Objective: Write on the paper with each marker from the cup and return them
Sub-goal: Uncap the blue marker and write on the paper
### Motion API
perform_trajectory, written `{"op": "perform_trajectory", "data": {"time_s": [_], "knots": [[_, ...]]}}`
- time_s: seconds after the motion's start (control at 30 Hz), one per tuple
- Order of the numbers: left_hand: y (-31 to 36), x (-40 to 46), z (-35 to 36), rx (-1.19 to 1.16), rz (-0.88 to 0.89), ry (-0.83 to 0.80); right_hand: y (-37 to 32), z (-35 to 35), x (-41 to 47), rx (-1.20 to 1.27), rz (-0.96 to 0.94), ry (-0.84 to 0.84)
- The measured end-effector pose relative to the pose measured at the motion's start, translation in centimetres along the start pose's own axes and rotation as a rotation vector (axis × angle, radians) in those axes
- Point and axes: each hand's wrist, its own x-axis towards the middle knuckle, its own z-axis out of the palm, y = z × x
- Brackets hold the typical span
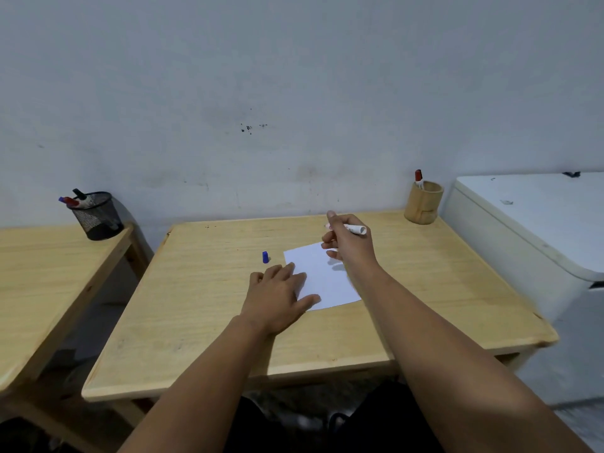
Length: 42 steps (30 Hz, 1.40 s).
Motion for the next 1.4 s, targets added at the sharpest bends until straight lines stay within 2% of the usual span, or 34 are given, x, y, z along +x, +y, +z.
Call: {"op": "perform_trajectory", "data": {"time_s": [0.07, 0.17, 0.27, 0.37, 0.73, 0.87, 0.9, 1.0, 1.3, 1.4], "knots": [[-0.3, 0.0, 0.4, -0.047, -0.007, 0.038, 0.9, 0.9, 0.4, -0.153, -0.132, -0.008], [-1.1, 0.3, 0.6, -0.059, 0.015, 0.055, 2.8, 1.6, 1.3, -0.624, -0.355, -0.121], [-1.9, 0.8, 0.3, -0.018, 0.043, 0.023, 5.5, 1.8, 2.0, -1.021, -0.372, -0.235], [-2.7, 1.2, 0.2, 0.003, 0.061, 0.007, 7.6, 1.3, 2.2, -1.146, -0.330, -0.276], [-3.5, 0.6, 0.4, -0.012, 0.065, -0.084, 7.8, 1.0, 2.1, -1.012, -0.343, -0.242], [-3.4, 0.5, 0.5, -0.010, 0.061, -0.066, 6.1, 1.6, 1.8, -0.784, -0.577, -0.031], [-3.4, 0.5, 0.5, -0.013, 0.058, -0.061, 5.5, 2.1, 1.8, -0.655, -0.548, -0.015], [-3.4, 0.6, 0.5, -0.026, 0.055, -0.057, 3.8, 3.9, 2.6, -0.298, -0.302, -0.071], [-3.7, 0.8, 0.8, -0.039, 0.057, -0.029, 4.6, 6.1, 4.8, -0.172, -0.007, -0.129], [-3.7, 0.7, 0.7, -0.050, 0.059, -0.013, 5.7, 6.0, 4.8, -0.209, 0.027, -0.122]]}}
